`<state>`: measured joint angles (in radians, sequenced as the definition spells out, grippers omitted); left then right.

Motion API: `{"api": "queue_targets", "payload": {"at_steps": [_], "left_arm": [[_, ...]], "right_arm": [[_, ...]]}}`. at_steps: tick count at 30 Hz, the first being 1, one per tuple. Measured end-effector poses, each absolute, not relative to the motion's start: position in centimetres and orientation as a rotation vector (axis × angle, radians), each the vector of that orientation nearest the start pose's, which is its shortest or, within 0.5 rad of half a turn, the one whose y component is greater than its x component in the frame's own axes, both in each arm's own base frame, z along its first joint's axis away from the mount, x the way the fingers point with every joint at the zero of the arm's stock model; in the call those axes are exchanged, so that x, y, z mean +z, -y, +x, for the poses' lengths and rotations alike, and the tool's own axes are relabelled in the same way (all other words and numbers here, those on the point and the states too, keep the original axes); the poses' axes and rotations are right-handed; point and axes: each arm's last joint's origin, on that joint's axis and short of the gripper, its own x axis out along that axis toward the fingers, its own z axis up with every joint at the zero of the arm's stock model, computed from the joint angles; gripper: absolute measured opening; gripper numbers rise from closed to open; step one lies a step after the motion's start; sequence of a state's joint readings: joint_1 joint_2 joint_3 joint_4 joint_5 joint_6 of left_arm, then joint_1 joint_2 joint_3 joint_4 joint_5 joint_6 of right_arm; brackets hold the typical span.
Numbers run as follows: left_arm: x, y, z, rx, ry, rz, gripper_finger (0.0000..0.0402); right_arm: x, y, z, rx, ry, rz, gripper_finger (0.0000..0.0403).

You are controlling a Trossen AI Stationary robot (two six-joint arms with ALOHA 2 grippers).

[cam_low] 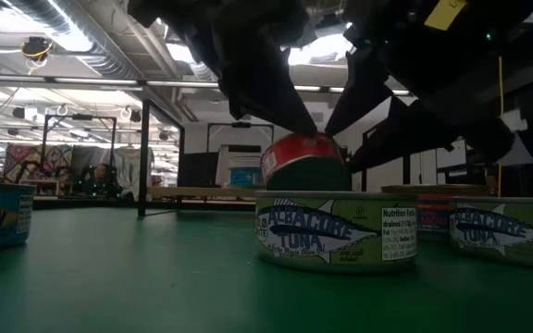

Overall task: Stack canned seafood by type on shelf
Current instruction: Put the red tuna can on the shelf

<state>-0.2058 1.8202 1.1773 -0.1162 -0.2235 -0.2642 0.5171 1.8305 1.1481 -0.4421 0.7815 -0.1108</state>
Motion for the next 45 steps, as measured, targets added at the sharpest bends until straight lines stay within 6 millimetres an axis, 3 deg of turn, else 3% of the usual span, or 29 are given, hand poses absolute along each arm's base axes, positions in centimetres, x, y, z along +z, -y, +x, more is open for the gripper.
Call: {"api": "queue_targets", "payload": {"at_steps": [22,26,35,41,45], "left_arm": [[20.0,7.69,38.36,0.051,-0.682,-0.145,0.0],[19.96,7.69,38.32,0.046,-0.689,-0.136,0.0],[19.97,7.69,38.33,0.039,-0.688,-0.116,0.0],[19.96,7.69,38.33,0.038,-0.689,-0.114,0.0],[20.08,7.67,38.28,0.025,-0.688,-0.077,0.0019]], "right_arm": [[17.13,-15.65,31.85,-0.193,-0.912,-0.781,0.0268],[17.13,-15.65,31.85,-0.193,-0.912,-0.781,0.024],[17.09,-15.71,31.85,-0.17,-0.918,-0.769,0.0128],[17.09,-15.72,31.85,-0.164,-0.919,-0.769,0.0127],[17.07,-15.71,31.83,-0.157,-0.923,-0.772,0.0151]]}}
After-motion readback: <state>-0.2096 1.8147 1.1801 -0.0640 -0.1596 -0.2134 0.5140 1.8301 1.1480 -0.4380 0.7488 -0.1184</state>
